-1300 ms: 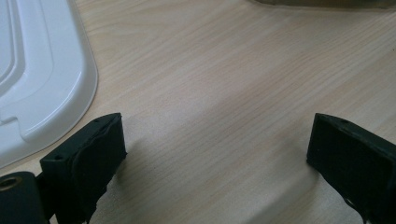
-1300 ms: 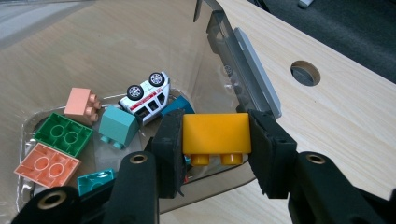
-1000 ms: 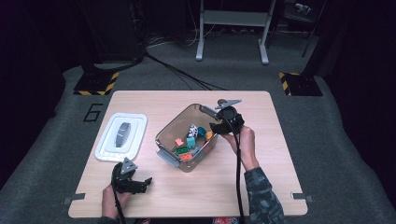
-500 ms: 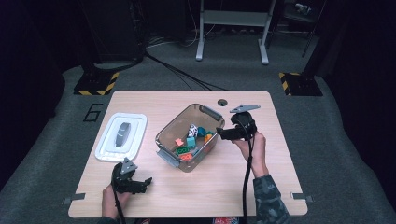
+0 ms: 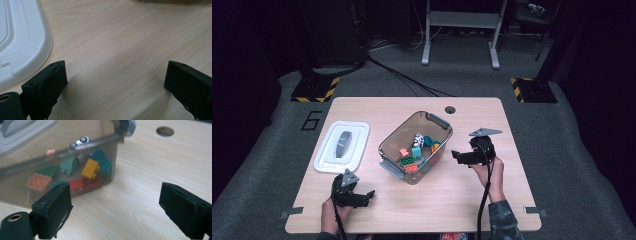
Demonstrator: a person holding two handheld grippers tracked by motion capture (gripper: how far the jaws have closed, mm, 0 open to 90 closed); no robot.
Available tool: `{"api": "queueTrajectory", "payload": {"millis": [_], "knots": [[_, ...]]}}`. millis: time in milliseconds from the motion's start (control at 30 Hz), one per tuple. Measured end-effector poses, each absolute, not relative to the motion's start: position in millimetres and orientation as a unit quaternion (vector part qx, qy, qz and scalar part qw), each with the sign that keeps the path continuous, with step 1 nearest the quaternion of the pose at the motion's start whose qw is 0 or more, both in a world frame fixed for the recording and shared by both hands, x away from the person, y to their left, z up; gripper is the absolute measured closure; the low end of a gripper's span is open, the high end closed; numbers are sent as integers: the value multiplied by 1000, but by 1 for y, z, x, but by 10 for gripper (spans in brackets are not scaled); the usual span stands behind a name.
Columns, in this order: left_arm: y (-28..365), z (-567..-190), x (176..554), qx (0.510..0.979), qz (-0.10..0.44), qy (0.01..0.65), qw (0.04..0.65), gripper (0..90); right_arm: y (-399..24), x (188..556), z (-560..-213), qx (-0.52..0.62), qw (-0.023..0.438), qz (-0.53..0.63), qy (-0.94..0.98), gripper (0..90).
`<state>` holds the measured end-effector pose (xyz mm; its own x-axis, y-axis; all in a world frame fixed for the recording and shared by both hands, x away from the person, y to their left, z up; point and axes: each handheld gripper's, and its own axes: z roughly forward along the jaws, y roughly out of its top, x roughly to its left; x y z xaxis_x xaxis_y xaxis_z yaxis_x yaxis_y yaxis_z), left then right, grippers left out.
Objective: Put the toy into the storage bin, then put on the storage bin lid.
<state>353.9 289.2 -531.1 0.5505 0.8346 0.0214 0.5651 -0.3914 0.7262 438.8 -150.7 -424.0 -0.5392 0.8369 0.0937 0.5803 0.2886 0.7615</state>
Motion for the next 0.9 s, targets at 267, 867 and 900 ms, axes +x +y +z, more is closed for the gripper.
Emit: {"api": "queueTrajectory", "payload": {"millis": [267,867,900], "knots": [[289,-531,354,812,199,430,342,42,-161,434,-452,465,154,383,783,78],[290,-531,354,812,196,431,342,42,-176,427,-496,501,149,350,778,80],[290,-531,355,811,193,433,343,42,-177,428,-500,500,150,347,779,77]]}}
